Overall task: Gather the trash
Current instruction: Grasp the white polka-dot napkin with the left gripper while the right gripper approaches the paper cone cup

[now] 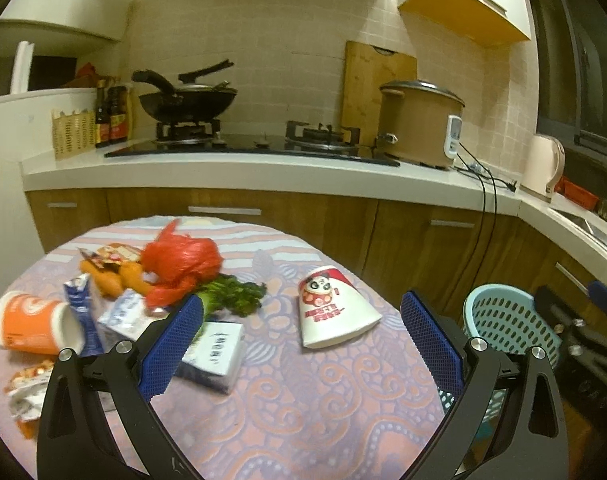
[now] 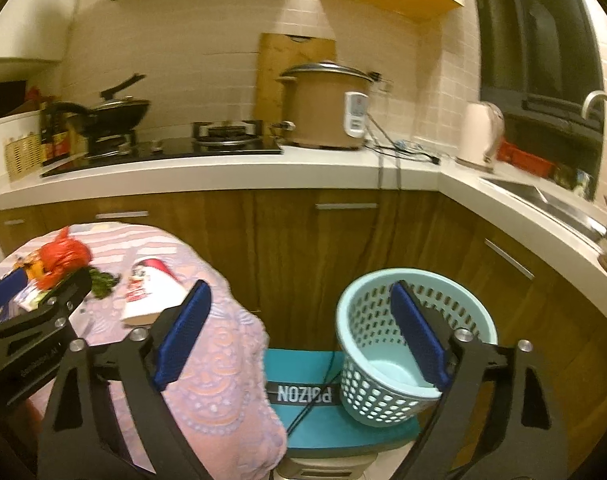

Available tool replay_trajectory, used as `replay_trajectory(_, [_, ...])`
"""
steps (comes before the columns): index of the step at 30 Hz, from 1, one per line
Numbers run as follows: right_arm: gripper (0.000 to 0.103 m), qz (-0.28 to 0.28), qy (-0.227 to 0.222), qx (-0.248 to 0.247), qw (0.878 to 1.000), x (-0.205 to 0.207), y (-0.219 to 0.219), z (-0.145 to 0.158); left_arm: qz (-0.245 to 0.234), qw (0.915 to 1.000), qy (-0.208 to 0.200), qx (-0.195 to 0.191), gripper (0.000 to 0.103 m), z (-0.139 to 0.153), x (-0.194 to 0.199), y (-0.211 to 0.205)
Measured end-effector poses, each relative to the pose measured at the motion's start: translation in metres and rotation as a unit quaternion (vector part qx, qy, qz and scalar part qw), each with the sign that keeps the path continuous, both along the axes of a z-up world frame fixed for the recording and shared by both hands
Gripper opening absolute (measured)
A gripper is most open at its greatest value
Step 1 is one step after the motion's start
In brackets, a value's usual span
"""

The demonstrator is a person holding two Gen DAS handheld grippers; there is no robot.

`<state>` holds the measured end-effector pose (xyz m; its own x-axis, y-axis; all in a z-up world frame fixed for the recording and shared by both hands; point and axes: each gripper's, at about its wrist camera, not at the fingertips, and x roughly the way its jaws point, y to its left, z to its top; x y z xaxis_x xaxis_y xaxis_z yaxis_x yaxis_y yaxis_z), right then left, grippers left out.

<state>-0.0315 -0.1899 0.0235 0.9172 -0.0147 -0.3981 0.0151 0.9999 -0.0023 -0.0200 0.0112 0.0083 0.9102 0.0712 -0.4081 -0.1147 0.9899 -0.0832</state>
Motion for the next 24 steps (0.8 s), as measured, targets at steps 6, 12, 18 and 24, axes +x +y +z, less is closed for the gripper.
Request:
replay_trajectory(6, [0.04, 0.068, 0.005, -0.01, 0.998, -0.009, 0.036, 0.0, 0.067, 0.9976, 0.01, 0.015, 0.095, 0.016, -0.047, 0.037])
replay_trajectory(12, [0.038, 0.118, 0.015, -0.012, 0.993, -0.018, 0.066, -0.005, 0.141, 0.9888, 0.05, 0.002, 0.095, 0.005, -0.091, 0.103])
replay_trajectory(18, [0.039, 0.16, 0.036, -0.001, 0.986, -0.02, 0.091, -0.008, 0.153, 0.9837, 0.09, -0.029, 0.095, -0.015, -0.112, 0.157])
replay_trajectory(24, [0.039, 0.177, 0.042, -0.007, 0.983, -0.02, 0.108, -0.01, 0.127, 0.9842, 0.122, -0.02, 0.092, -0.028, -0.097, 0.164])
